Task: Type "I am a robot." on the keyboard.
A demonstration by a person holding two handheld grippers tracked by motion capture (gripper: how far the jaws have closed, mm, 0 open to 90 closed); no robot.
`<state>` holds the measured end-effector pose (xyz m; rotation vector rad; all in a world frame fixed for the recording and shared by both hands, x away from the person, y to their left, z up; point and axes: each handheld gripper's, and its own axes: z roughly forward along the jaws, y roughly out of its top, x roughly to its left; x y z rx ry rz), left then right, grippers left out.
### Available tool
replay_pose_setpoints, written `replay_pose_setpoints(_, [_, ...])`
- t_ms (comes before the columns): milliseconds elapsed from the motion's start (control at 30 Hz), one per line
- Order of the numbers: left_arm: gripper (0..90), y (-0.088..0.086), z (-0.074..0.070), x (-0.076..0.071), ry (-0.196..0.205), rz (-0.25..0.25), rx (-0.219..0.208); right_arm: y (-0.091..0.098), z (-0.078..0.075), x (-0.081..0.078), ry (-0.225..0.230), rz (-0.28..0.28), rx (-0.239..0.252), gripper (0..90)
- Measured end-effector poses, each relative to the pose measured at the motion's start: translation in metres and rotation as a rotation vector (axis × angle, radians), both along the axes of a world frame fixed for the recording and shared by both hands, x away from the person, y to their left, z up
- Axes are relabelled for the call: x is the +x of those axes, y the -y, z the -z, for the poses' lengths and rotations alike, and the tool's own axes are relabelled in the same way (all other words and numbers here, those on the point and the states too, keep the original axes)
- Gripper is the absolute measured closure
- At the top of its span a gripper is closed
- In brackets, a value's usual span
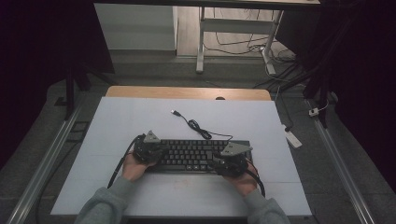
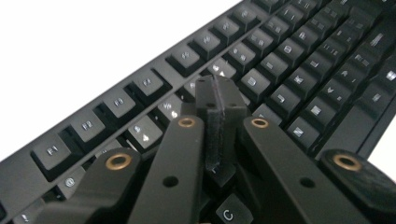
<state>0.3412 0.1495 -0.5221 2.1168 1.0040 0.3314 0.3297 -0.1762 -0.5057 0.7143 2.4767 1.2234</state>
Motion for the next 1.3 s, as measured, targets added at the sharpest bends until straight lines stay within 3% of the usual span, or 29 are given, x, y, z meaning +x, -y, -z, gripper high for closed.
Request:
replay_pose_setpoints(100, [85.2, -0.004, -0.005, -0.002, 0.013, -0.001, -0.027, 0.000, 0.000, 0.000, 0.000, 0.001, 0.001, 55.7])
replay_pose_setpoints(300, [67.9, -0.014, -0.015, -0.008, 0.019, -0.005, -0.072, 0.000, 0.000, 0.000, 0.001, -0.002, 0.002, 55.6])
replay_pose_setpoints(533, [43.4, -0.020, -0.023, -0.017, 0.006, -0.011, -0.061, 0.000, 0.000, 0.001, -0.001, 0.001, 0.003, 55.5])
replay_pose_setpoints(667, [33.8, -0.026, -0.026, -0.022, 0.001, -0.023, -0.062, 0.001, 0.000, 0.001, -0.001, 0.004, 0.001, 55.3])
replay_pose_setpoints(1300, [27.7, -0.059, -0.026, -0.052, -0.002, -0.076, -0.075, 0.002, 0.001, 0.004, 0.002, 0.009, 0.003, 54.8])
